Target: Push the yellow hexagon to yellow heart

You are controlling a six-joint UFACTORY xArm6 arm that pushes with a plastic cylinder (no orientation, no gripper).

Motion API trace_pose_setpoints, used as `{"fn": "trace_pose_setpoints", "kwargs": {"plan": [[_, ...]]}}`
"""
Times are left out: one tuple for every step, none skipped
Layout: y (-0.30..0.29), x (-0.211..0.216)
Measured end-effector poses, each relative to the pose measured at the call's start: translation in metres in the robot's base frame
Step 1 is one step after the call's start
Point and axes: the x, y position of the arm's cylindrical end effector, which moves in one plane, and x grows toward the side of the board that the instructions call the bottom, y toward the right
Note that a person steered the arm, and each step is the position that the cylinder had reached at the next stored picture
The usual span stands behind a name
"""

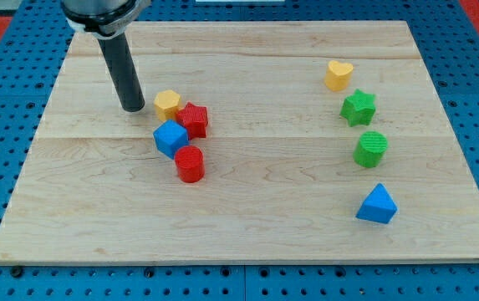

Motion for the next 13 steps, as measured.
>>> {"fn": "trace_pose_setpoints", "kwargs": {"plan": [[0.000,-0.011],[0.000,-0.015],[0.014,0.042],[0.059,0.016],[0.115,-0.041],[0.132,-0.074],[0.067,-0.052],[0.034,-0.034],[-0.011,-0.044],[0.052,-0.084],[0.078,-0.097],[0.040,-0.102],[0.093,-0.109]]}}
